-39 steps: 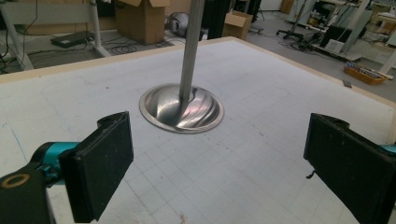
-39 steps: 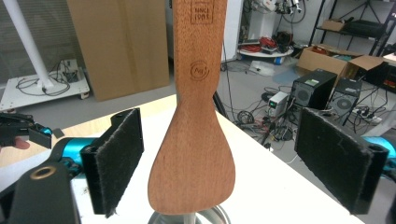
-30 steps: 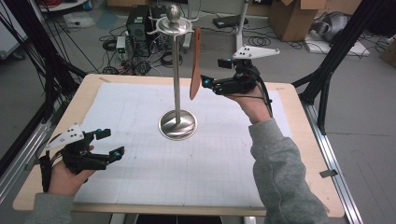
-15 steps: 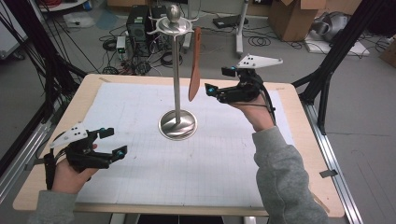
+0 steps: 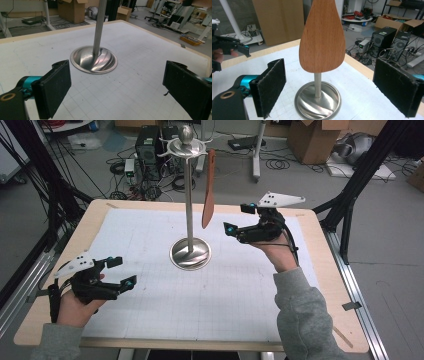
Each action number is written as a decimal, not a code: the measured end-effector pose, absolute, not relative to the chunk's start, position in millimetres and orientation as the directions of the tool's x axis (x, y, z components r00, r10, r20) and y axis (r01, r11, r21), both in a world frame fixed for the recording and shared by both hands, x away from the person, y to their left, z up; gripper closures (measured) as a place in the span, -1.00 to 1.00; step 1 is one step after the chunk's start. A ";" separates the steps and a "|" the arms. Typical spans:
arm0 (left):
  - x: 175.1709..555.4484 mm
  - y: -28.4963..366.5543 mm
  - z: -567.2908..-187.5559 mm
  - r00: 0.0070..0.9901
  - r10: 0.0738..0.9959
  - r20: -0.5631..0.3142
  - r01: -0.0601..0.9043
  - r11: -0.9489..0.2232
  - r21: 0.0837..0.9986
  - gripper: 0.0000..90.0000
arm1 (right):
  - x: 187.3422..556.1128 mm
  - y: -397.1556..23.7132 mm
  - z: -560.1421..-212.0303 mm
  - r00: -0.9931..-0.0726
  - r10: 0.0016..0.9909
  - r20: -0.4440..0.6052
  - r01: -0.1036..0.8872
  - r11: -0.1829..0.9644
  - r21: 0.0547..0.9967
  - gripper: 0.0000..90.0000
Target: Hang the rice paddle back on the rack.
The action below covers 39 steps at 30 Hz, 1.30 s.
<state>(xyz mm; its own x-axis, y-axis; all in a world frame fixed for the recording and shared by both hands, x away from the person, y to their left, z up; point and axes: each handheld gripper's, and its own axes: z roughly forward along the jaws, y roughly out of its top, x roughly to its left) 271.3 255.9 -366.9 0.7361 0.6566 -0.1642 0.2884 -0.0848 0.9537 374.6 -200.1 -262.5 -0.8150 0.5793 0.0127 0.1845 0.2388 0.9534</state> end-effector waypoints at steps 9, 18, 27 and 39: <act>271.3 256.0 -365.2 0.736 0.657 -0.160 0.278 -0.078 0.957 -0.81 | 365.2 -212.5 -274.9 -0.813 0.582 0.033 0.191 0.213 0.958 -0.78; 273.3 252.3 -365.5 0.740 0.654 -0.158 0.278 -0.083 0.957 -0.81 | 359.5 -228.5 -289.5 -0.797 0.601 0.061 0.211 0.182 0.960 -0.78; 275.4 247.9 -366.5 0.745 0.648 -0.157 0.280 -0.090 0.956 -0.81 | 352.9 -241.0 -300.7 -0.791 0.608 0.066 0.215 0.175 0.961 -0.78; 279.0 247.6 -368.9 0.746 0.646 -0.159 0.283 -0.092 0.955 -0.81 | 344.4 -252.2 -313.8 -0.782 0.619 0.068 0.217 0.169 0.962 -0.78</act>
<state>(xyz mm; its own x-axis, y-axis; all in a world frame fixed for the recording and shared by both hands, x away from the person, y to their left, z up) 279.0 247.6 -368.9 0.7461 0.6465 -0.1591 0.2831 -0.0918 0.9547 344.4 -252.2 -313.8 -0.7821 0.6195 0.0678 0.2169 0.1686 0.9615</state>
